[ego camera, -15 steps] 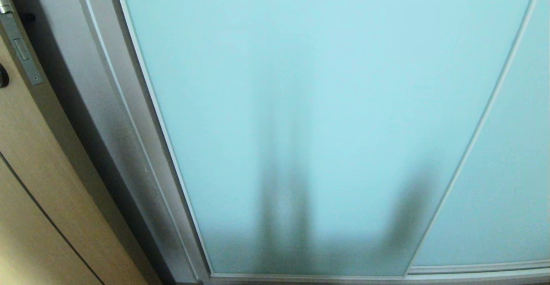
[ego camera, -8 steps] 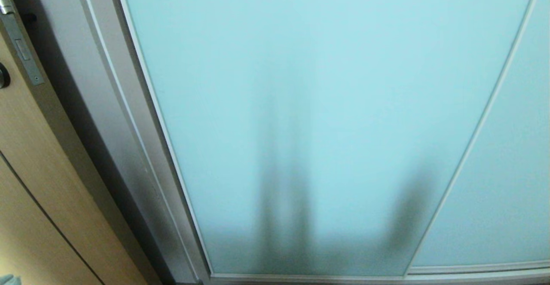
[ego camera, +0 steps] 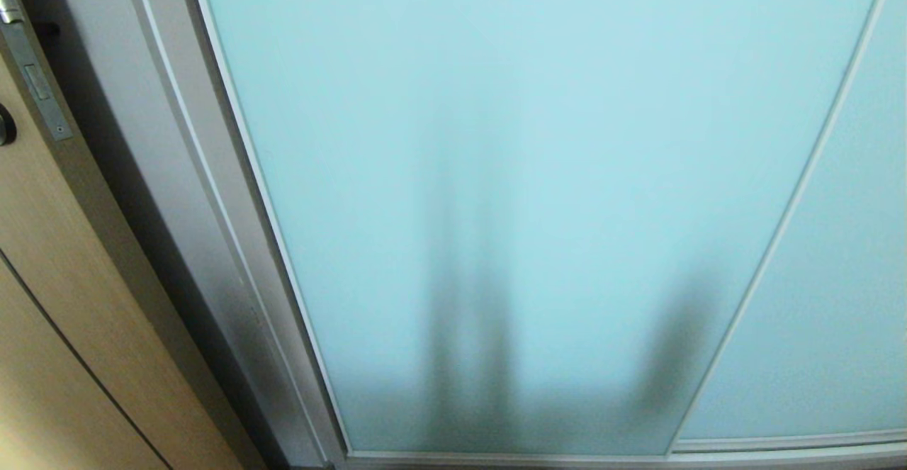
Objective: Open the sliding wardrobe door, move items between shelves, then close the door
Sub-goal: Open the door
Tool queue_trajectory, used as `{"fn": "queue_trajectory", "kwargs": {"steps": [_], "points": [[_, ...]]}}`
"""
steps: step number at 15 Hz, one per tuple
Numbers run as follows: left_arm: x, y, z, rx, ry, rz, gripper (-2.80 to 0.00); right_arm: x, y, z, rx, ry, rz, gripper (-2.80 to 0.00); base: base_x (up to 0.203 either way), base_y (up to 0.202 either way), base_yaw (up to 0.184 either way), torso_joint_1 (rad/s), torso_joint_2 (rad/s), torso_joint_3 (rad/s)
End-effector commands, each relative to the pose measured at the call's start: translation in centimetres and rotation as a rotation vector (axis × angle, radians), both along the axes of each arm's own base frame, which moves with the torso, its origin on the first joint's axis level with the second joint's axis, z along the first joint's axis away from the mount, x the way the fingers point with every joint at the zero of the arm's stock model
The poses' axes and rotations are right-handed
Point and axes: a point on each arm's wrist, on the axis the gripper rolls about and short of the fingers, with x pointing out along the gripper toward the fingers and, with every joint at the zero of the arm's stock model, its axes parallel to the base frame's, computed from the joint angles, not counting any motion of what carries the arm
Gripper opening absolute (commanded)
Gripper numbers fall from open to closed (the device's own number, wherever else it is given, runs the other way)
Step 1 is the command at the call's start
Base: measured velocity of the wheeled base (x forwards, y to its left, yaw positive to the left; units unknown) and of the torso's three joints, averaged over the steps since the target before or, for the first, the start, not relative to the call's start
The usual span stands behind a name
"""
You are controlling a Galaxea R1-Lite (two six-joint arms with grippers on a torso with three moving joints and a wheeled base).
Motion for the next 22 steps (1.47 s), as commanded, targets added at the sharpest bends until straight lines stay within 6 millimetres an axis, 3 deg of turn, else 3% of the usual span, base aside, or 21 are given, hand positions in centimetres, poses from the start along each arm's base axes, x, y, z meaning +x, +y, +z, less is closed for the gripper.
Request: {"fn": "queue_trajectory", "kwargs": {"steps": [1, 6, 8, 12, 22], "points": [[0.0, -0.1, -1.2, -0.035, 0.062, -0.063, -2.80, 0.0, 0.0, 0.0, 0.000, 0.003, 0.000, -2.80, 0.000, 0.000, 0.000, 0.000, 0.00, 0.000], [-0.1, -0.1, -1.8, -0.132, 0.122, -0.032, -2.80, 0.0, 0.0, 0.0, 0.000, 0.001, -0.001, -2.80, 0.000, 0.000, 0.000, 0.000, 0.00, 0.000], [-0.2, 0.1, -2.3, -0.068, 0.170, 0.050, -2.80, 0.0, 0.0, 0.0, 0.000, 0.002, -0.001, -2.80, 0.000, 0.000, 0.000, 0.000, 0.00, 0.000], [-0.3, 0.0, -2.9, -0.015, 0.239, -0.003, -2.80, 0.0, 0.0, 0.0, 0.000, 0.002, -0.001, -2.80, 0.000, 0.000, 0.000, 0.000, 0.00, 0.000], [-0.3, 0.0, -2.6, -0.041, 0.191, -0.018, -2.80, 0.0, 0.0, 0.0, 0.000, 0.001, 0.000, -2.80, 0.000, 0.000, 0.000, 0.000, 0.00, 0.000]]}}
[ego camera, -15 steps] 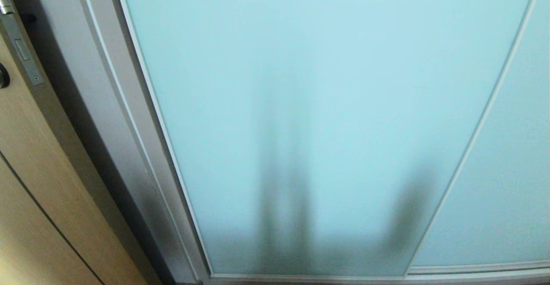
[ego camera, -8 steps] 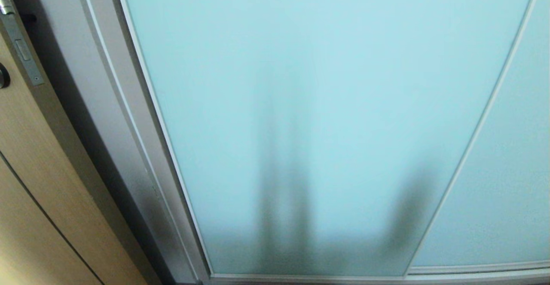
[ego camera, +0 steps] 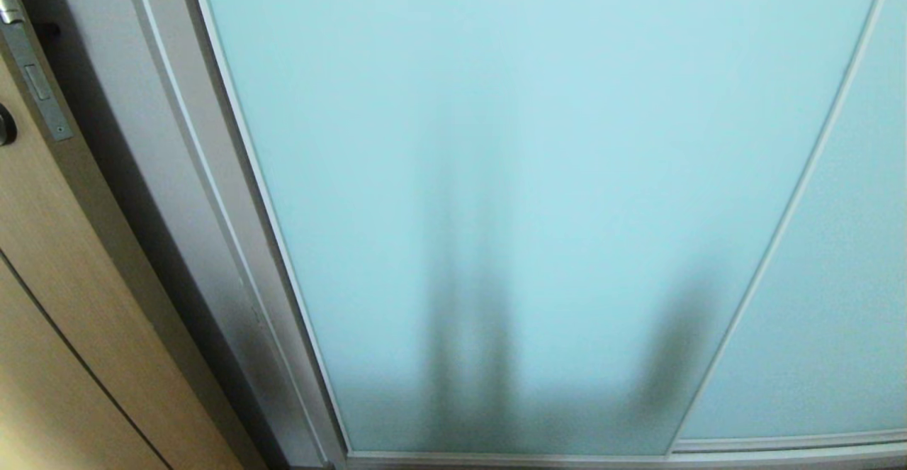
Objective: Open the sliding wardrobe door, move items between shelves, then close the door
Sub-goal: Open the door
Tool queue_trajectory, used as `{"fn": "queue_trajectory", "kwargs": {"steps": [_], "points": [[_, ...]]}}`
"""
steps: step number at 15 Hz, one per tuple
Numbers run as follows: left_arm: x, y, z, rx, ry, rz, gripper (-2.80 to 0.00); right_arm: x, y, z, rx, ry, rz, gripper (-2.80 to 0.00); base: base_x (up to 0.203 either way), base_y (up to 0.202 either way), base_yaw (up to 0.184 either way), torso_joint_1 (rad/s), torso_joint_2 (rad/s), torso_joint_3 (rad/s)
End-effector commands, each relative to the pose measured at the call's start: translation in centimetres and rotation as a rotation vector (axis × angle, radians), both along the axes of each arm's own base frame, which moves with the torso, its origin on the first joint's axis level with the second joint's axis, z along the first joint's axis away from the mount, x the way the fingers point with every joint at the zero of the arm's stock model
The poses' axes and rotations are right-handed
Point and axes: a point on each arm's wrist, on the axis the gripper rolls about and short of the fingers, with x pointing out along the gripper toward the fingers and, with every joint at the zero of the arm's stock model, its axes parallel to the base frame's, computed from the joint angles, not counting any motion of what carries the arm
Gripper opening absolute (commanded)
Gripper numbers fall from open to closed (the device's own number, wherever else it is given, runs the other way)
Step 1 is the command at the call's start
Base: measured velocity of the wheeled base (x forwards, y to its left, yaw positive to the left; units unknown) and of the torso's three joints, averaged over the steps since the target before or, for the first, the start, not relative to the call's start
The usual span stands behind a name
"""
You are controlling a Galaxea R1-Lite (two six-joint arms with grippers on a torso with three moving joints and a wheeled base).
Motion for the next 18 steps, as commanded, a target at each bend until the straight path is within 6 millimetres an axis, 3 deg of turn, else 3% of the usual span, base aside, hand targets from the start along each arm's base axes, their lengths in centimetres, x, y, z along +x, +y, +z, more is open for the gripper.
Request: {"fn": "queue_trajectory", "kwargs": {"steps": [1, 7, 18], "points": [[-0.2, 0.0, 0.1, -0.028, -0.045, -0.066, -2.80, 0.0, 0.0, 0.0, 0.000, 0.003, -0.001, -2.80, 0.000, 0.000, 0.000, 0.000, 0.00, 0.000], [-2.1, 0.0, -0.4, -0.051, -0.261, -0.072, -2.80, 0.0, 0.0, 0.0, 0.000, 0.002, 0.000, -2.80, 0.000, 0.000, 0.000, 0.000, 0.00, 0.000], [-2.2, 0.0, -0.4, -0.075, -0.274, -0.061, -2.80, 0.0, 0.0, 0.0, 0.000, 0.001, -0.001, -2.80, 0.000, 0.000, 0.000, 0.000, 0.00, 0.000]]}}
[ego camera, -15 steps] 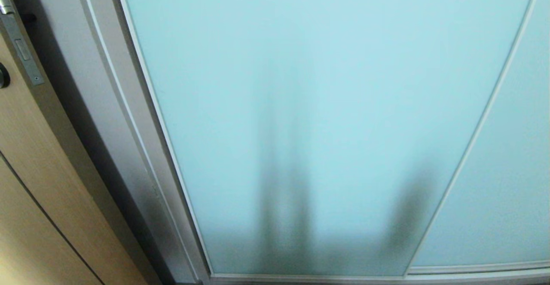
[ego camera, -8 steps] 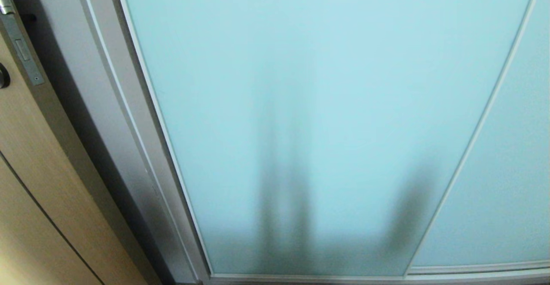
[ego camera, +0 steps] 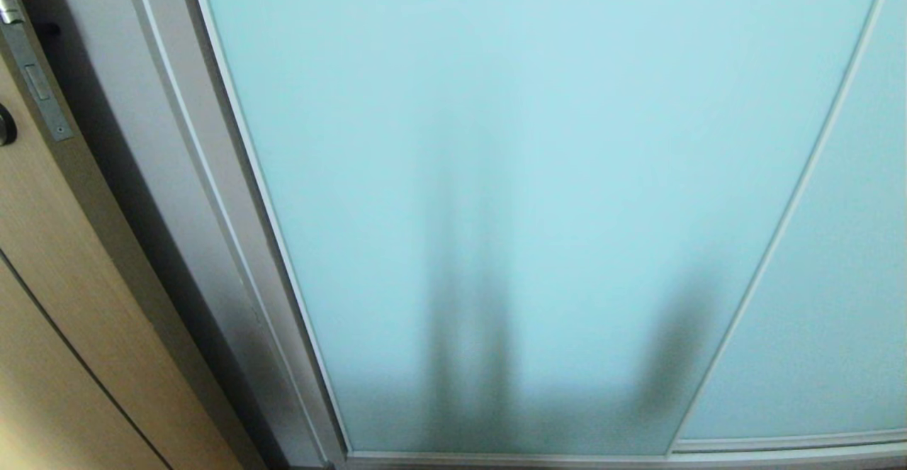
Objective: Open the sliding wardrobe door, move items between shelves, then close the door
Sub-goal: Open the door
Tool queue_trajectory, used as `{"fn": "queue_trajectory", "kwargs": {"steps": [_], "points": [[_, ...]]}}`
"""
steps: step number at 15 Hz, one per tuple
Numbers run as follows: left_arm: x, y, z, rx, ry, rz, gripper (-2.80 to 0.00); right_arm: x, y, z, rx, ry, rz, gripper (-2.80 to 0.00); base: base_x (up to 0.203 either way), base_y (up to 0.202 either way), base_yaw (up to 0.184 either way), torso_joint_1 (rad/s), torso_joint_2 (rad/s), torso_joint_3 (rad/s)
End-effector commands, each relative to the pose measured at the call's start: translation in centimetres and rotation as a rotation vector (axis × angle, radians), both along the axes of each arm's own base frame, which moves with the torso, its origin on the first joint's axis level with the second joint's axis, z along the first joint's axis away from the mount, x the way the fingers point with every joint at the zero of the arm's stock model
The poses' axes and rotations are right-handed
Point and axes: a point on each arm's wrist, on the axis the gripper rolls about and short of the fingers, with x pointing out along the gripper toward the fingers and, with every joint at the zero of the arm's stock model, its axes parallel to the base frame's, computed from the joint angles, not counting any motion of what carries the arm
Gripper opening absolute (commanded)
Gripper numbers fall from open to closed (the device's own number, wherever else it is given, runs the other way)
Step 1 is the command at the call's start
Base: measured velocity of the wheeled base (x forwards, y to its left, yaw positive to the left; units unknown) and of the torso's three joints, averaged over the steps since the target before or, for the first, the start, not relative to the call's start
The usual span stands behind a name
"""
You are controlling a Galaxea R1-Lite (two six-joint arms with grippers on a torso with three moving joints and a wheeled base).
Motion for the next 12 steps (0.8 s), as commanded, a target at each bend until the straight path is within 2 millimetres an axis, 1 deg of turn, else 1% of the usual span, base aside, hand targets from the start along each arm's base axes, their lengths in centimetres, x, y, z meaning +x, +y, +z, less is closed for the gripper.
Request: {"fn": "queue_trajectory", "kwargs": {"steps": [1, 12], "points": [[0.01, 0.00, -0.05, 0.001, 0.001, 0.000, -2.80, 0.02, 0.00, -0.04, 0.000, 0.003, 0.000, -2.80, 0.000, 0.000, 0.000, 0.000, 0.00, 0.000], [0.01, 0.00, -0.05, 0.001, 0.001, 0.000, -2.80, 0.02, 0.00, -0.03, 0.000, 0.003, -0.001, -2.80, 0.000, 0.000, 0.000, 0.000, 0.00, 0.000]]}}
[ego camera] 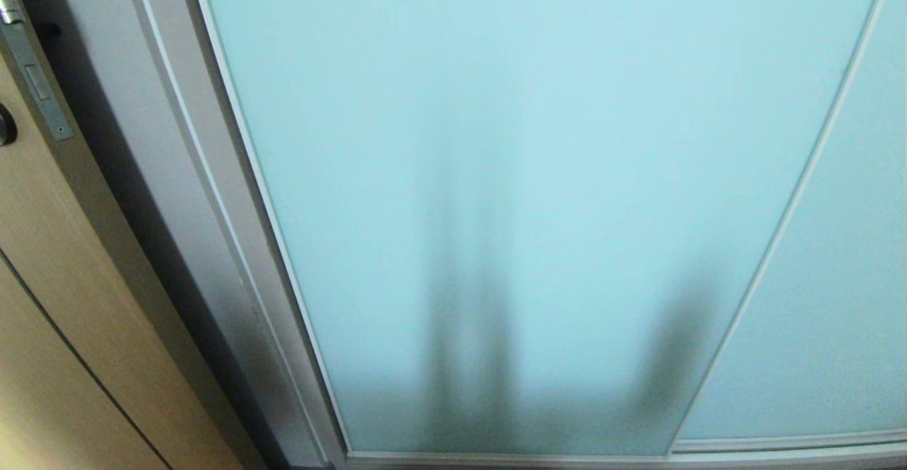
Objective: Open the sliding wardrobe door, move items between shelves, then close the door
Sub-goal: Open the door
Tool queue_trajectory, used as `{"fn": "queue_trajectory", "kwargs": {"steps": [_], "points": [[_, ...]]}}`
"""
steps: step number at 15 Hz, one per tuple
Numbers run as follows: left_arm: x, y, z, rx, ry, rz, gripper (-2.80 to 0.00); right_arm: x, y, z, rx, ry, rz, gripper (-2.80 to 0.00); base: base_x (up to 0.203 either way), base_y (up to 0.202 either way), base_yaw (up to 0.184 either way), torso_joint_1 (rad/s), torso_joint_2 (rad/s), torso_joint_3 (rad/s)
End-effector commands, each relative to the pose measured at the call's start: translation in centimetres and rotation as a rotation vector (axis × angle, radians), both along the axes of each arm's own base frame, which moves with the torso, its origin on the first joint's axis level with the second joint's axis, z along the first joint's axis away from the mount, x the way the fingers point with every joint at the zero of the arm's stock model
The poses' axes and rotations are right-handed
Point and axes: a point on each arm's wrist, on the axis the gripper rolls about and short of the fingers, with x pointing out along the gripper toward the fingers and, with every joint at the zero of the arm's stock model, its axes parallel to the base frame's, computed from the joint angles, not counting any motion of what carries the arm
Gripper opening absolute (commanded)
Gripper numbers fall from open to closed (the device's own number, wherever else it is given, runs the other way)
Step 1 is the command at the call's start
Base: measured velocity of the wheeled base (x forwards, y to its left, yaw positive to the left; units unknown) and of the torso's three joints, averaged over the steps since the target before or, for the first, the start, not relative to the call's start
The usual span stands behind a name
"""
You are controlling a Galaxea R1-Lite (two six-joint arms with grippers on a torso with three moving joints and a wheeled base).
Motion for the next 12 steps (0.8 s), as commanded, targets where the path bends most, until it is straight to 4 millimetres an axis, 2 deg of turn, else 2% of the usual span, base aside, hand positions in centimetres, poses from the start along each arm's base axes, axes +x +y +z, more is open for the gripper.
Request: {"fn": "queue_trajectory", "kwargs": {"steps": [1, 12], "points": [[0.01, 0.00, -0.04, 0.000, 0.001, -0.001, -2.80, 0.02, 0.00, -0.04, 0.000, 0.003, 0.001, -2.80, 0.000, 0.000, 0.000, 0.000, 0.00, 0.000], [0.01, 0.00, -0.04, 0.000, 0.001, 0.000, -2.80, 0.02, 0.00, -0.04, 0.000, 0.003, 0.000, -2.80, 0.000, 0.000, 0.000, 0.000, 0.00, 0.000]]}}
